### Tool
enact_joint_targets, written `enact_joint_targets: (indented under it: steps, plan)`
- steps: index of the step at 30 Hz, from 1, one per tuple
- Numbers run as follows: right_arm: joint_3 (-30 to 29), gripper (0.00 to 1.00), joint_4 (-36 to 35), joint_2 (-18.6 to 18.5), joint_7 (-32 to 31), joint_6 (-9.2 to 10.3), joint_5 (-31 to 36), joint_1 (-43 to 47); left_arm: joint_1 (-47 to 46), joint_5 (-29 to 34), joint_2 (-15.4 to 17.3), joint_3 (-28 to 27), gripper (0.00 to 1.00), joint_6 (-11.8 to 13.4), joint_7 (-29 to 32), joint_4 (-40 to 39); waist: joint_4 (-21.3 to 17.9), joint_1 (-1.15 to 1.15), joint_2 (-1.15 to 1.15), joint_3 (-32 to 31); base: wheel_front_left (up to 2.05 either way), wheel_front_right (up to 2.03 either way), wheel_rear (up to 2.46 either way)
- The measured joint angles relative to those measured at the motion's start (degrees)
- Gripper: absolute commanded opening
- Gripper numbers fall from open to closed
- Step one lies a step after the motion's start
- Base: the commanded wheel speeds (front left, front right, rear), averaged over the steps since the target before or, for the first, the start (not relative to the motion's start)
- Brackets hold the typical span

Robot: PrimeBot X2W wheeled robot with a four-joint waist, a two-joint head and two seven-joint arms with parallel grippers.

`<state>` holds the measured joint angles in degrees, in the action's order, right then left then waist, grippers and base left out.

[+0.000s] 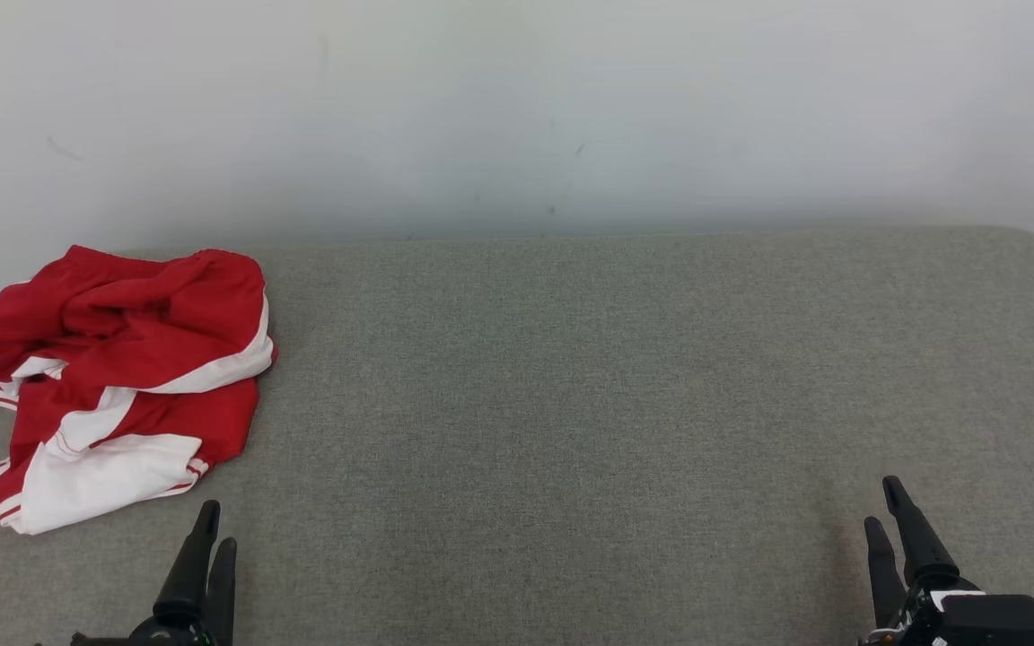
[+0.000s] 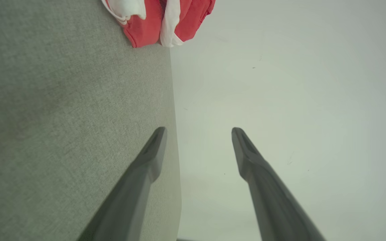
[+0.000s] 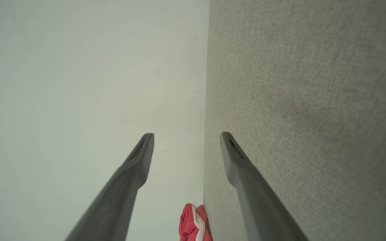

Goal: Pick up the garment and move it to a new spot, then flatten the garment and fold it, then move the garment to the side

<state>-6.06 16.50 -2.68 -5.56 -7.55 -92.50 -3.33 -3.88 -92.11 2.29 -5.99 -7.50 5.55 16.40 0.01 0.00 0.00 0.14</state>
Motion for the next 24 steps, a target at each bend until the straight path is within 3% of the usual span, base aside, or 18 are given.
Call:
enact_joint_targets:
  steps: [8,9,24]
  plan:
    - [0.7,1.00,-1.5,0.0,1.6,0.00,3.0,0.0,0.0,2.7,0.0,0.4,1.00,0.0,-1.6,-1.2,0.0,0.00,0.00,0.1,0.00,0.00,0.00]
    - [1.5,1.00,-4.1,-0.1,4.0,0.00,11.4,0.1,0.0,11.8,0.0,0.8,1.00,0.5,-3.9,-3.6,0.0,0.00,0.00,0.2,0.00,0.00,0.00]
    - [3.5,1.00,-6.9,-0.3,7.4,0.00,28.6,0.5,0.0,29.2,0.1,2.0,1.00,2.5,-7.4,-7.1,0.0,0.00,0.00,0.4,0.00,0.00,0.00]
